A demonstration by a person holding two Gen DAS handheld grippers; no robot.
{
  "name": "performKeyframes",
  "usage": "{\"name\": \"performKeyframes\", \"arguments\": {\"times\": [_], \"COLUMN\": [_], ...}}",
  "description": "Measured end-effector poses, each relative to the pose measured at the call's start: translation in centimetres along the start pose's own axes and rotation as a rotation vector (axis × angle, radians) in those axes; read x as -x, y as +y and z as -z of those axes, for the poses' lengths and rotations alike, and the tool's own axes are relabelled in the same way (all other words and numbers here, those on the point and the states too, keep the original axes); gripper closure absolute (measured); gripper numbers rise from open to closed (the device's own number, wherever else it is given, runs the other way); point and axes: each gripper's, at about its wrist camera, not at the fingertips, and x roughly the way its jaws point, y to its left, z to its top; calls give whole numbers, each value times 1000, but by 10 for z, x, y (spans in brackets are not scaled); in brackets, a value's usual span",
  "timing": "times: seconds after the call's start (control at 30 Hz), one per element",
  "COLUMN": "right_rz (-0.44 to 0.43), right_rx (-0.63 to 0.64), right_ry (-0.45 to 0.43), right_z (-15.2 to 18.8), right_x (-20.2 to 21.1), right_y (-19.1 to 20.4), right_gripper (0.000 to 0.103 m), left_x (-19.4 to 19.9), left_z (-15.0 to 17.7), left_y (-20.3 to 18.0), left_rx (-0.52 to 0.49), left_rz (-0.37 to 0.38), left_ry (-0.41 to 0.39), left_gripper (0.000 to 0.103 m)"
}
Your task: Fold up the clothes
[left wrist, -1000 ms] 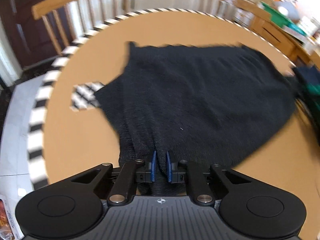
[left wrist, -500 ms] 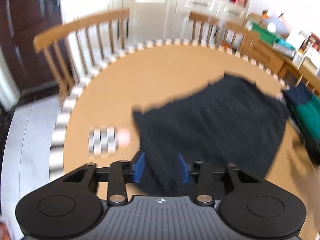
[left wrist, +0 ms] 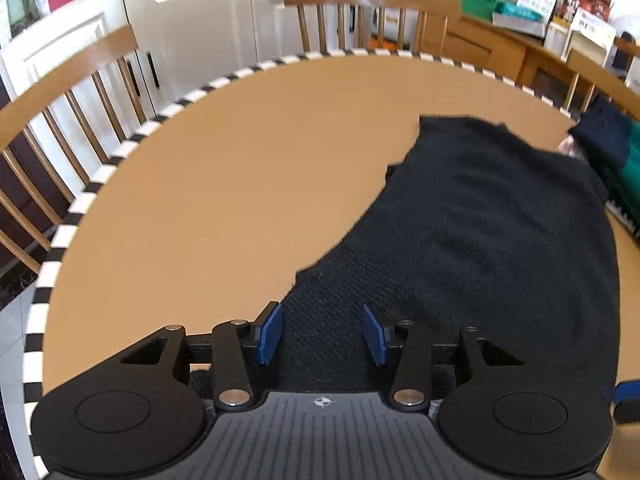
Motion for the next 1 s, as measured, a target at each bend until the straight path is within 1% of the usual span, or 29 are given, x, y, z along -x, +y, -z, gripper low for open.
{"name": "performKeyframes", "arguments": {"times": [0.03, 0.07, 0.1, 0.13, 0.17, 0.2, 0.23, 0.3, 0.5, 0.73, 0.8, 1.0], "right_rz": [-4, -4, -1, 2, 4, 6, 9, 15, 55, 107, 123, 184], "right_rx": [8, 13, 14, 14, 19, 28, 33, 44, 72, 122, 149, 246], "right_ry": [5, 9, 10, 11, 11, 8, 6, 2, 2, -3, 8, 44], "right_z": [0, 0, 0, -1, -1, -1, -2, -2, -10, -33, -37, -42], "right_x": [-3, -5, -7, -10, -10, -9, -8, -5, 1, 19, 26, 50], "right_y": [4, 6, 6, 6, 6, 6, 5, 3, -5, -27, -33, -51], "right_gripper": [75, 81, 92, 96, 97, 98, 98, 98, 99, 99, 99, 99], "left_x": [0, 0, 2, 3, 5, 6, 6, 6, 12, 31, 36, 52], "left_z": [1, 2, 1, 2, 4, 6, 6, 8, 17, 37, 43, 67], "left_y": [-1, -1, -1, -1, 0, -1, 1, 4, -1, -21, -28, -69], "left_rx": [4, 14, 26, 34, 38, 40, 38, 38, 65, 88, 105, 174], "left_rz": [0, 2, 5, 10, 15, 20, 25, 29, 27, 25, 40, 125], "left_ry": [4, 8, 13, 17, 19, 19, 18, 15, 34, 58, 66, 91], "left_gripper": [57, 60, 65, 69, 75, 82, 85, 87, 87, 87, 87, 87]}}
